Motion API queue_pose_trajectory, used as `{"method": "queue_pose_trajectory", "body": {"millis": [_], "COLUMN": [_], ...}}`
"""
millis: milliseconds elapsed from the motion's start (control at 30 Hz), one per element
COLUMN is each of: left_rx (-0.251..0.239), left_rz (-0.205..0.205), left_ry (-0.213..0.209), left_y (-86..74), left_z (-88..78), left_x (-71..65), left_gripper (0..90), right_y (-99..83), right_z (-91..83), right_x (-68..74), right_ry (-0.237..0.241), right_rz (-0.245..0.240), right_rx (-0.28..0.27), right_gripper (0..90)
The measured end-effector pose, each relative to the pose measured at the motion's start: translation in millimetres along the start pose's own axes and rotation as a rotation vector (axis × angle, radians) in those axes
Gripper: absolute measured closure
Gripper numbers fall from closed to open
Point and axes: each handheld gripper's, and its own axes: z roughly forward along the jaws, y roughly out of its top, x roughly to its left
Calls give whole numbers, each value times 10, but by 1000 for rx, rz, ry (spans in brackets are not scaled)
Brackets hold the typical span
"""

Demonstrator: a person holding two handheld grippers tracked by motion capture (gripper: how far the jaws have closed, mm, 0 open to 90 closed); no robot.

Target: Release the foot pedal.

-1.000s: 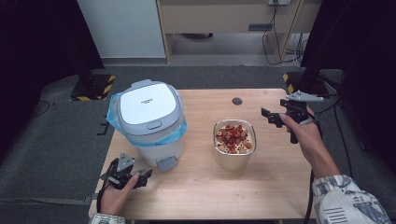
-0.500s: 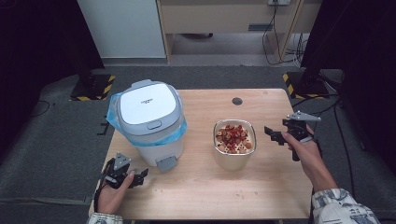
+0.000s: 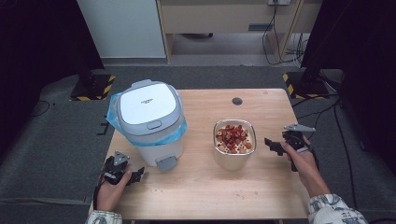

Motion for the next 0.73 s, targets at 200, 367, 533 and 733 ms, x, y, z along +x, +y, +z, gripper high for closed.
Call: {"method": "queue_pose_trajectory", "body": {"millis": [200, 367, 533, 733], "left_rx": [16, -10, -12, -12], "left_rz": [-17, -47, -42, -45], "left_ry": [6, -4, -5, -5], "left_y": [-19, -50, -52, -51], "left_z": [82, 119, 134, 135], "left_x": [71, 133, 122, 113], "left_gripper": [96, 61, 34, 29], "right_y": [-268, -376, -385, -422], "right_z": [30, 96, 105, 82], "right_x": [-49, -16, 52, 140], "right_ry": [-30, -50, -72, -95], "right_rz": [37, 34, -21, -60], "right_rx": [29, 65, 93, 110], "right_gripper": [97, 80, 78, 66]}}
